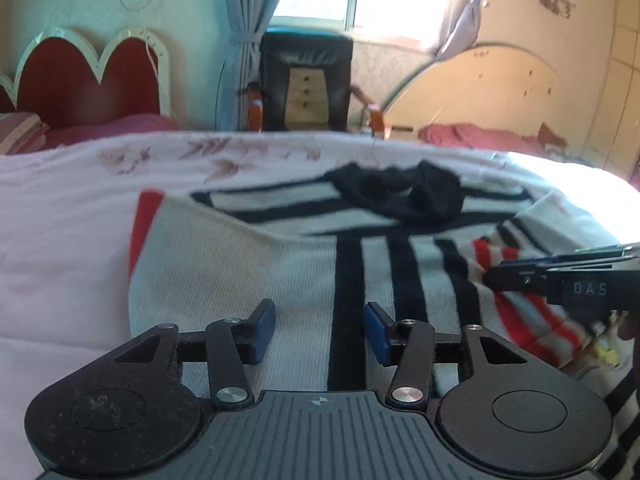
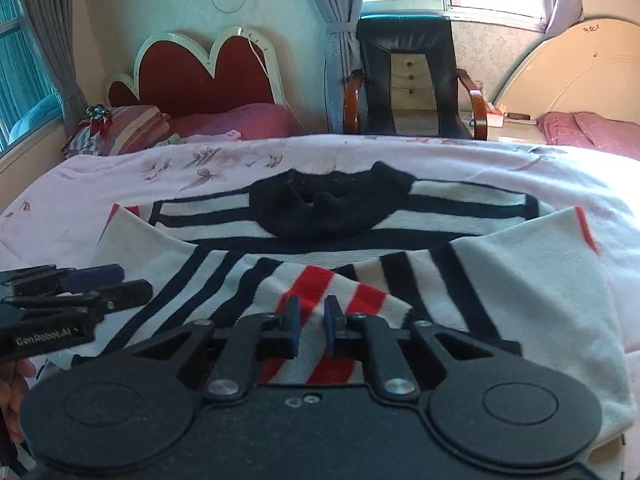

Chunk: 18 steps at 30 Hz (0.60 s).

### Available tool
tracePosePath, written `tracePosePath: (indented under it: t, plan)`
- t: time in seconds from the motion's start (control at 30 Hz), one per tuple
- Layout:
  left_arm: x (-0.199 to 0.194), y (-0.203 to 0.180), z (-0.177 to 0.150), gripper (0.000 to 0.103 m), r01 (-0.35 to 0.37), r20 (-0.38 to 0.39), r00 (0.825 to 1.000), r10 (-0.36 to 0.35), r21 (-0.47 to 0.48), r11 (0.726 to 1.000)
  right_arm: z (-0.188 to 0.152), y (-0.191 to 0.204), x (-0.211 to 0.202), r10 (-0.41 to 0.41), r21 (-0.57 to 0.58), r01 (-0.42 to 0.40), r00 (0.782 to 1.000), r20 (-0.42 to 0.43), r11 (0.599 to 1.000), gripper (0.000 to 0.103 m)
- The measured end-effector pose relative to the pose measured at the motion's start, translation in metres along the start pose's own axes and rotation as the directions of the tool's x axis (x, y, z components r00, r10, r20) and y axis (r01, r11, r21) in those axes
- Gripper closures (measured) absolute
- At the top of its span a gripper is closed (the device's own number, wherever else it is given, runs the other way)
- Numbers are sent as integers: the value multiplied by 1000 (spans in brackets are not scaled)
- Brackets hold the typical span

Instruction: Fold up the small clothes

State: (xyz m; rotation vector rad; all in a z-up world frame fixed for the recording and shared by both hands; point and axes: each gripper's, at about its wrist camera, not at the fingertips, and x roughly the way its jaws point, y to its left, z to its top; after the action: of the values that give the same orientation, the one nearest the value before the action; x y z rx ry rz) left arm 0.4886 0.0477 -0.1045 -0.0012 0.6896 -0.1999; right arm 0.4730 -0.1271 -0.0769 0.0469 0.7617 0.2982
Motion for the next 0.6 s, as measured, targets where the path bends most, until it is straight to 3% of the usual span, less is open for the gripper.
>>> tracePosePath:
  t: [0.1,0.2,0.33,0.47,0.53,0.6]
  plan:
    - [-11,2,5,52,12,0,1000,-12,-20,1000,-6,1,9,-27,-14,27,999,-19,1000,93]
    - [-17,18,24,52,-9,76,997,12,-30,1000,0,-1,-7,-13,-13,13,999,30,1000,86]
    - [14,38,46,52,-57,41,998,57,-9,998,13,0,7,19,-22,-18,1000,23,1000,87]
    - [38,59,48,51,-96,-4,995,96,6,995,13,9,26,14,-75,-15,1000,-3,997,88]
    - [39,63,46,49,-81,-2,997,81,3,997,14,9,27,17,-63,-17,1000,5,998,87]
    - [39,60,44,41,-113,6,994,113,33,993,16,10,28,29,-52,-28,1000,11,998,82]
